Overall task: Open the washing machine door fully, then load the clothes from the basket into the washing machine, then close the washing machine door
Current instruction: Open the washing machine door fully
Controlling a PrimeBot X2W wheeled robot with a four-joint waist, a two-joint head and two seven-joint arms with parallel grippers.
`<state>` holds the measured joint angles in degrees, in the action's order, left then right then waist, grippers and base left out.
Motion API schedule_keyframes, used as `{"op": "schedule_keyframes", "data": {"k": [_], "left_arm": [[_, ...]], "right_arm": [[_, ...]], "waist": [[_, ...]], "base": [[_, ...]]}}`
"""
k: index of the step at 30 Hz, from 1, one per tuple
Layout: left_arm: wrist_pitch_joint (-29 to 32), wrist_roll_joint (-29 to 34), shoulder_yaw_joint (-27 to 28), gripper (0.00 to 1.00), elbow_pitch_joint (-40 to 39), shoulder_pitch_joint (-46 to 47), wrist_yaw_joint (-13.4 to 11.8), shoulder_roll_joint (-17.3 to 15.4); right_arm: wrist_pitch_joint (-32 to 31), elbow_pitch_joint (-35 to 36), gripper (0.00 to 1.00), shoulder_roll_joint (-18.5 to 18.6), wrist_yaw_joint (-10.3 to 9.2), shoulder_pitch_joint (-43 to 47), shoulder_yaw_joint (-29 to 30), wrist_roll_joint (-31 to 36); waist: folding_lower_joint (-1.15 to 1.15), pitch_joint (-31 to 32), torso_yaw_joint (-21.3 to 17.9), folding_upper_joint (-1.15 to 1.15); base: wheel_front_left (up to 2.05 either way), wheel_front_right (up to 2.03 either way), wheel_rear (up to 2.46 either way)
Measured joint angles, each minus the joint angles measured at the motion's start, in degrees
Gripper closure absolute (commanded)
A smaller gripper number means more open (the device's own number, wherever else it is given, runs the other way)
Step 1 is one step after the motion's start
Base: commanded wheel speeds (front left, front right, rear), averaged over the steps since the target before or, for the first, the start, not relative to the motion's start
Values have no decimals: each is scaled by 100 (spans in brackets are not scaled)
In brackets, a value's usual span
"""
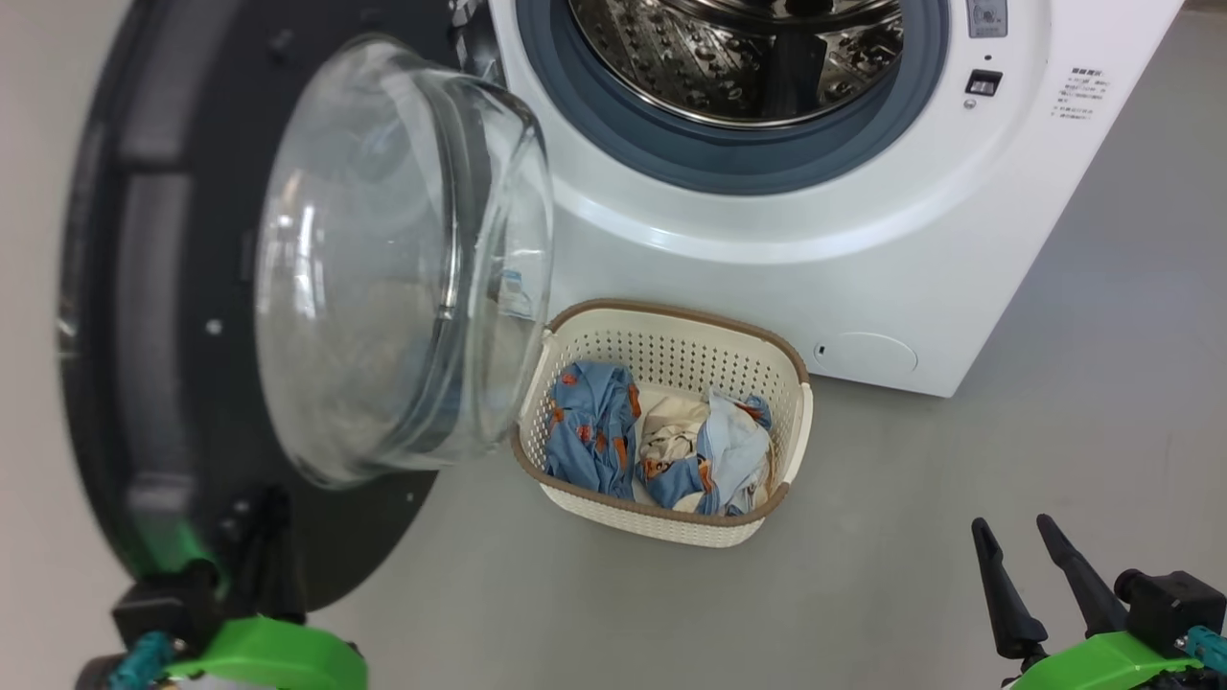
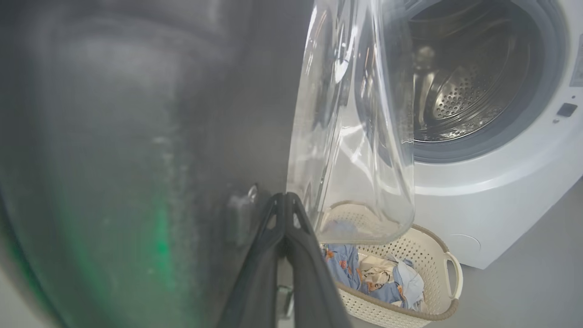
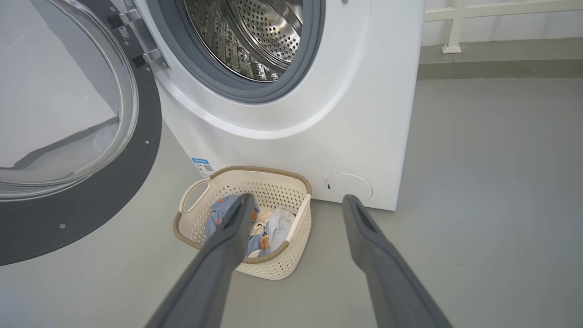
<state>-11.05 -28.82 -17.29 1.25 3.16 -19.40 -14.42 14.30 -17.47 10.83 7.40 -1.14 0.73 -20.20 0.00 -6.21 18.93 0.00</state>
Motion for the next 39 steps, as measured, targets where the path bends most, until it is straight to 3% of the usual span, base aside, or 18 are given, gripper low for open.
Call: {"op": "schedule_keyframes", "data": {"k": [12,21,39], "left_arm": [[-269,-368,976,100,924,665,23,-94],[-342,-350,1605,100,1848,1281,381,-167],[-358,426,2805,100,2501,1486,976,233]], "right_arm": [[0,82,0,223,0,-63,-3,0],[-23,186,0,385,0,-272,-20,1],[-108,147,0,374,0,-372,-183,2]], "waist": [[0,-385,-113,0],[0,-644,-147,0],[0,-454,-243,0]], "base": [[0,0,0],[0,0,0],[0,0,0]]}}
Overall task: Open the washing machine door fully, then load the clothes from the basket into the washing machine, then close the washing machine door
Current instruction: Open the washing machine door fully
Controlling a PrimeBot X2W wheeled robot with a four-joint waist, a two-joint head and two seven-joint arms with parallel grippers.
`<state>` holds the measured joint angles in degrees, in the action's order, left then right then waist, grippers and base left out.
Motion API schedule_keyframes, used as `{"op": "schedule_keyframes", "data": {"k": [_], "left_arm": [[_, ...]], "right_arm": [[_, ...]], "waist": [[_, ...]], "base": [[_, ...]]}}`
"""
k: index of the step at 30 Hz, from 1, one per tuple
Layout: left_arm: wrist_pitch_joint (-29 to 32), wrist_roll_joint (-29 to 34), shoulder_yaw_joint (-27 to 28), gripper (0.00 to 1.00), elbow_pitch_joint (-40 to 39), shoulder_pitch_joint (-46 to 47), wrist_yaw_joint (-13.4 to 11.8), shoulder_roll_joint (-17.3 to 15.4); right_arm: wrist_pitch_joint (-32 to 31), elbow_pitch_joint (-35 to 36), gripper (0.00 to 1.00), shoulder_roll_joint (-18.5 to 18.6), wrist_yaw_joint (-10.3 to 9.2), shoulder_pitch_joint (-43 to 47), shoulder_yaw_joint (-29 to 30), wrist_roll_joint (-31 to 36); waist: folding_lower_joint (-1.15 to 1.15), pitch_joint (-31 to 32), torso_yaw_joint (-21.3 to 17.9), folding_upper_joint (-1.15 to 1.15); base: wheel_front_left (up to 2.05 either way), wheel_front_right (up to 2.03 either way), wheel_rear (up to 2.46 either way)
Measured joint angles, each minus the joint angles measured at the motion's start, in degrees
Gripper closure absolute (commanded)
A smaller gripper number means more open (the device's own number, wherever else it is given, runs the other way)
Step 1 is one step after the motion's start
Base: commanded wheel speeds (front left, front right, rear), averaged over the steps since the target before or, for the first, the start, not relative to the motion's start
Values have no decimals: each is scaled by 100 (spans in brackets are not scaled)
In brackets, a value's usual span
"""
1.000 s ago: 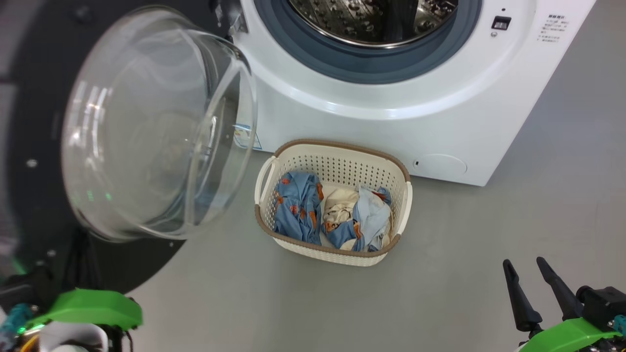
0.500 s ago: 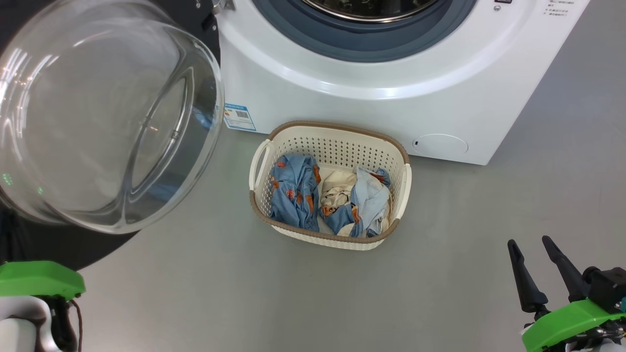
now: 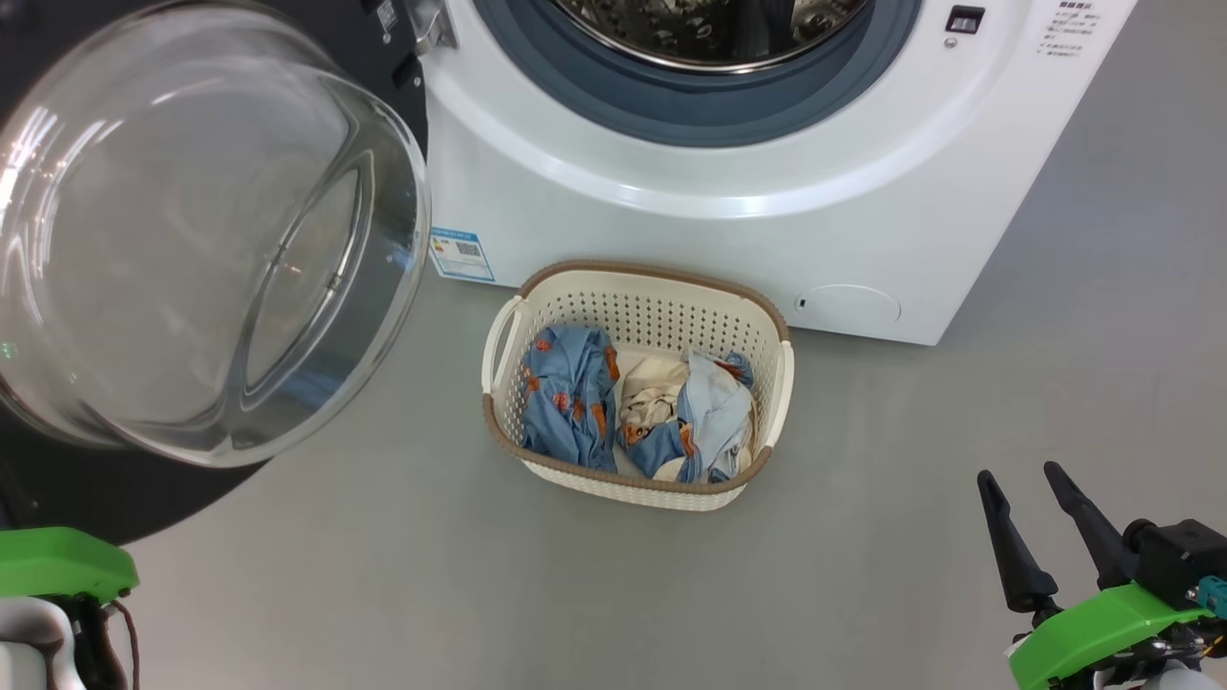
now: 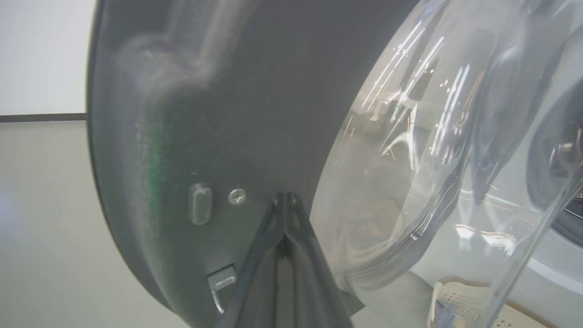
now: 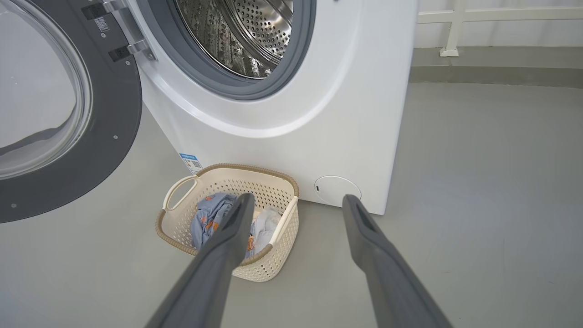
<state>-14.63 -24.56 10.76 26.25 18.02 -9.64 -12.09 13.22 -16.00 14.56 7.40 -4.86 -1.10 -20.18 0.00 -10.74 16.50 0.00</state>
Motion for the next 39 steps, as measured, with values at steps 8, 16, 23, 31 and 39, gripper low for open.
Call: {"op": "schedule_keyframes", "data": {"k": [8,16,23,31,39], "left_arm": [[-1,409,133,100,-744,-73,298,267],[-2,898,-269,100,-1837,-525,468,594],[129,1025,-683,100,-2531,-827,536,638],[287,1076,-929,100,-2725,-1255,538,655],[301,1102,-1063,100,-2757,-1672,435,755]], "right_arm": [[36,-35,0,-64,0,25,8,-9],[96,-19,0,-211,0,242,11,-8],[102,105,0,-372,0,253,11,45],[108,476,0,-448,1,288,0,176],[109,762,0,-541,0,447,11,263]], "waist": [[0,211,-79,0],[0,436,-315,0],[0,606,-733,0],[0,750,-1231,0],[0,889,-1663,0]], "base": [[0,0,0],[0,0,0],[0,0,0],[0,0,0],[0,0,0]]}}
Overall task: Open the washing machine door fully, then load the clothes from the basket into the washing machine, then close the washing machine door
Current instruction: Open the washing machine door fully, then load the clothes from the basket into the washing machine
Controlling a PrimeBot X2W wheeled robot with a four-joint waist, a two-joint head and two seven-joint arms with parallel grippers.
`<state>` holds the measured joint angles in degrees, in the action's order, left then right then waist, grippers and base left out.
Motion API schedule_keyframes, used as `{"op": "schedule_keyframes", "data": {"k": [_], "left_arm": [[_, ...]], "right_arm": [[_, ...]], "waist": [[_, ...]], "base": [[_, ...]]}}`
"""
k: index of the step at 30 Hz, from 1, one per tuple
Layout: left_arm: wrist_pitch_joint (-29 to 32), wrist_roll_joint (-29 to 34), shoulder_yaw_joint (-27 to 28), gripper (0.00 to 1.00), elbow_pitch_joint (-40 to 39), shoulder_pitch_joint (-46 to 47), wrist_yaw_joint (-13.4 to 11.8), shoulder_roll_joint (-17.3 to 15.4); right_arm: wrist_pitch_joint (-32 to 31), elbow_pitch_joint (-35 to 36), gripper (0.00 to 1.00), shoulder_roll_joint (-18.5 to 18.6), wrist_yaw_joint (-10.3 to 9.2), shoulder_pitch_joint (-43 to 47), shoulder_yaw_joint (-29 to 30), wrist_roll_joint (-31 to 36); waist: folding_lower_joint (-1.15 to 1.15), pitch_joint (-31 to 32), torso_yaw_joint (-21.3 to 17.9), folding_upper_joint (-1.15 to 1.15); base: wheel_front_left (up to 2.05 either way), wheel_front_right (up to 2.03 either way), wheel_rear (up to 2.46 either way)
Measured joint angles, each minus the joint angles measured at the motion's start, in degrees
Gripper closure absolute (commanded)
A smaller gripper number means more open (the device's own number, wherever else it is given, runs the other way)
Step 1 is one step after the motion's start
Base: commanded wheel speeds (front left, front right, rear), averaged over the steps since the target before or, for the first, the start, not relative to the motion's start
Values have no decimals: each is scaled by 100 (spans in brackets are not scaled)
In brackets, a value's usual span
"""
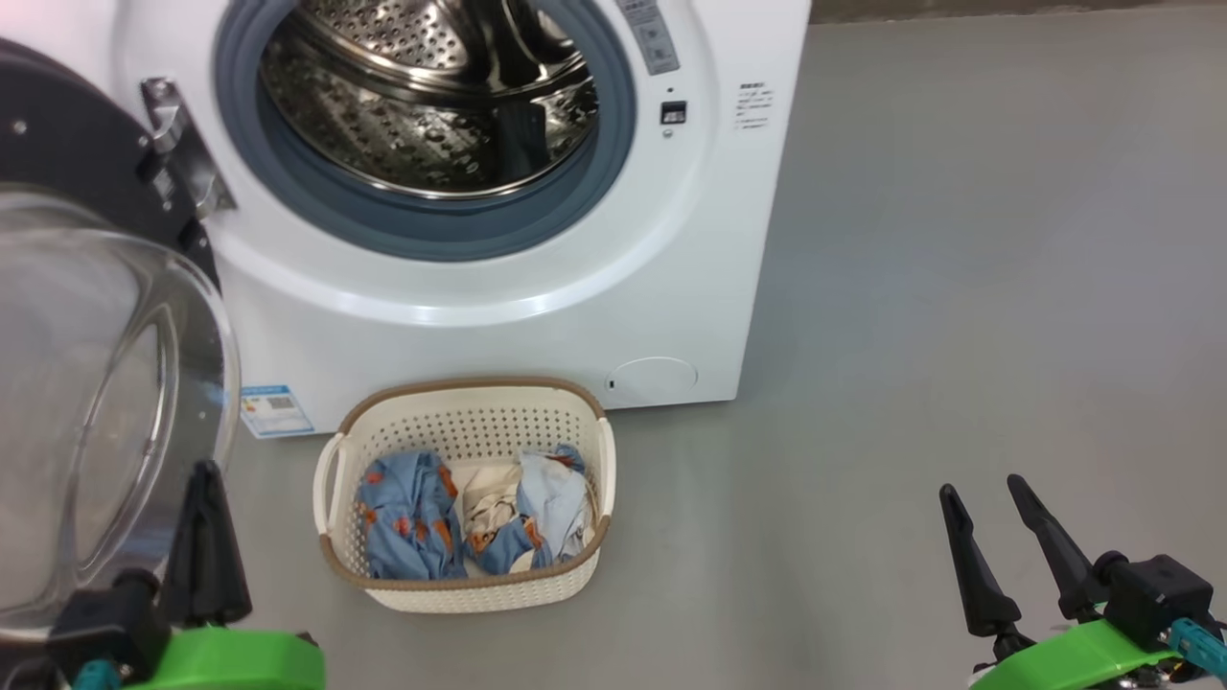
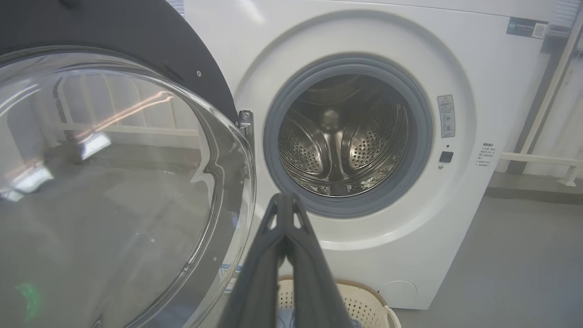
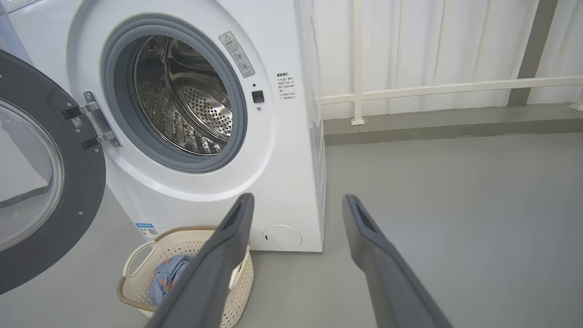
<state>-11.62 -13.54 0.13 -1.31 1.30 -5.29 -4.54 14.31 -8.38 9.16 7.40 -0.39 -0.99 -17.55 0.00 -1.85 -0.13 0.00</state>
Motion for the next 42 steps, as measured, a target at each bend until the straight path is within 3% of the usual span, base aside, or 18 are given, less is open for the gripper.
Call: {"op": "schedule_keyframes", "data": {"k": [2,3,4,5,12,42], "left_arm": [[-4,43,-65,100,2,-128,-7,0],[-3,90,-124,91,4,-197,-5,2],[2,97,-169,59,10,-274,-3,9],[20,102,-216,0,24,-352,0,10],[53,15,-417,0,86,-528,101,31],[52,1,-479,0,319,-725,42,-54]], "right_arm": [[0,26,0,-11,0,66,4,1],[0,36,0,-22,0,82,10,1],[0,67,0,-31,0,106,19,1],[0,97,0,-38,0,145,25,1],[0,225,0,-109,0,279,160,49],[0,257,0,-156,0,281,181,58]], "waist": [[0,45,-70,0],[0,68,-97,0],[0,89,-121,0],[0,106,-145,0],[0,118,-190,0],[0,187,-150,0]], "base": [[0,0,0],[0,0,0],[0,0,0],[0,0,0],[0,0,0],[0,0,0]]}}
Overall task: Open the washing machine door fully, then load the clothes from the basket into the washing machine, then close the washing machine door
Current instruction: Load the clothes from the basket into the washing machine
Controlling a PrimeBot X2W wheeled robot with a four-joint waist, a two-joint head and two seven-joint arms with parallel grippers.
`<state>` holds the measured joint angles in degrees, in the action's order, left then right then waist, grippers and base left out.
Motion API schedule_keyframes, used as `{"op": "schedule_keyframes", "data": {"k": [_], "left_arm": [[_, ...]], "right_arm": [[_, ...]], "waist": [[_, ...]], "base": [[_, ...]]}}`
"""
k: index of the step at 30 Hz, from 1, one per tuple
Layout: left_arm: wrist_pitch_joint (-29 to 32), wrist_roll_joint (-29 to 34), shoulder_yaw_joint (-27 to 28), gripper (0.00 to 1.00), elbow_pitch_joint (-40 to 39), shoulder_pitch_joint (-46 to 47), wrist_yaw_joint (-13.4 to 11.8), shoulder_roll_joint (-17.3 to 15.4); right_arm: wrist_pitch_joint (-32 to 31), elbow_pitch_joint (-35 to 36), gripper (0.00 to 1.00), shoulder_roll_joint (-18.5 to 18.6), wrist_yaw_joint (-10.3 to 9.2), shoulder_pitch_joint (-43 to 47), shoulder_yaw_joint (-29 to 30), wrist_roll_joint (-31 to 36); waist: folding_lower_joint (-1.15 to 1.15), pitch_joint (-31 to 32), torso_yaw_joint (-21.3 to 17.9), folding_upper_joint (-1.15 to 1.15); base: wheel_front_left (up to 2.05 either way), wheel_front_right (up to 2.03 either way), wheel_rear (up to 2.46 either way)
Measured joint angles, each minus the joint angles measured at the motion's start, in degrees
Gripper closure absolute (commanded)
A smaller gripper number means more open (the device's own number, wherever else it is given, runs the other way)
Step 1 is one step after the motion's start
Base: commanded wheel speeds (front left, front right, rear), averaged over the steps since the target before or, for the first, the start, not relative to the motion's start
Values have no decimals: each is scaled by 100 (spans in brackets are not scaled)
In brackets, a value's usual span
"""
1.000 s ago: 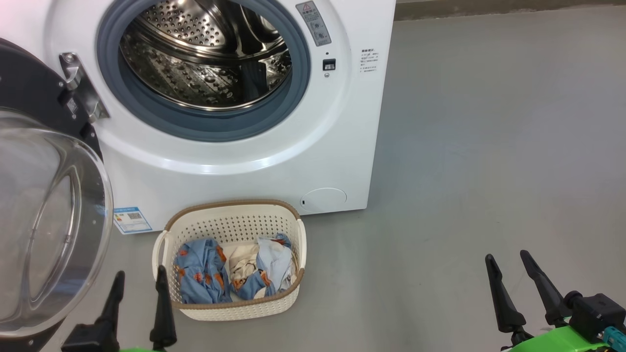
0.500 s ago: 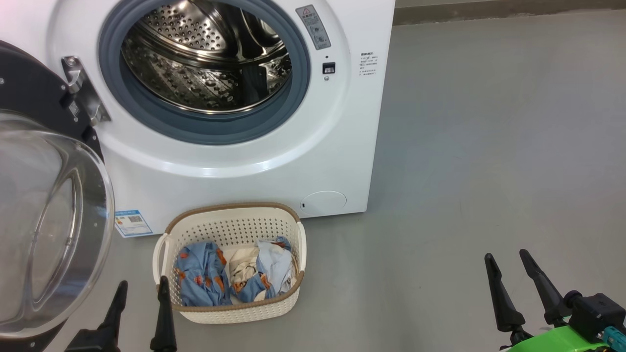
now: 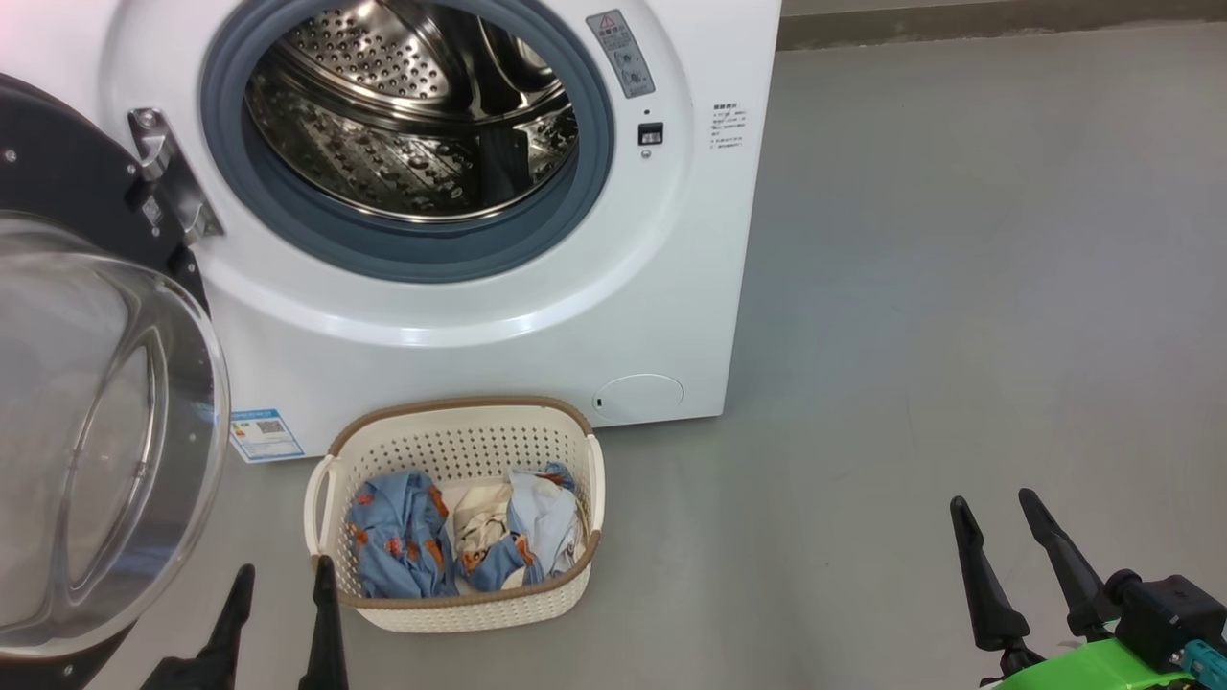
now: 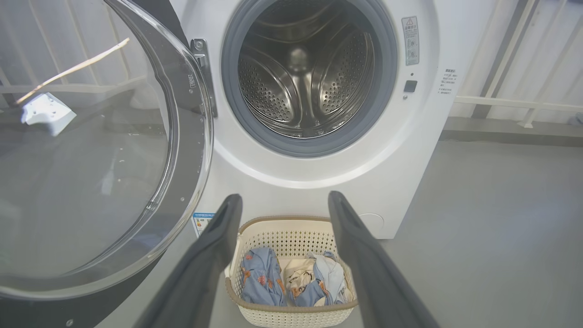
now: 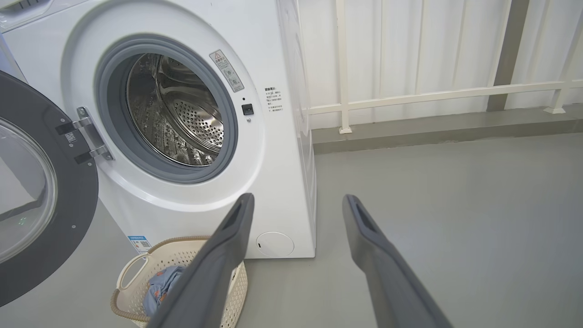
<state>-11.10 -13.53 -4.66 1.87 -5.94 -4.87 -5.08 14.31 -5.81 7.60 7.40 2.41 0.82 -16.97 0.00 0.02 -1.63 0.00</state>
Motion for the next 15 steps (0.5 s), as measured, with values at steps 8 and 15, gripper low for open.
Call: {"op": "schedule_keyframes", "data": {"k": [8,15], "left_arm": [[-7,0,-35,0,31,1,-43,-70],[-7,0,-41,0,35,1,-51,-90]], "right_arm": [[0,-9,0,0,0,0,-5,0],[0,-12,0,0,0,0,-8,0]], "waist": [[0,9,50,0],[0,-31,84,0]], "base": [[0,0,0],[0,0,0]]}}
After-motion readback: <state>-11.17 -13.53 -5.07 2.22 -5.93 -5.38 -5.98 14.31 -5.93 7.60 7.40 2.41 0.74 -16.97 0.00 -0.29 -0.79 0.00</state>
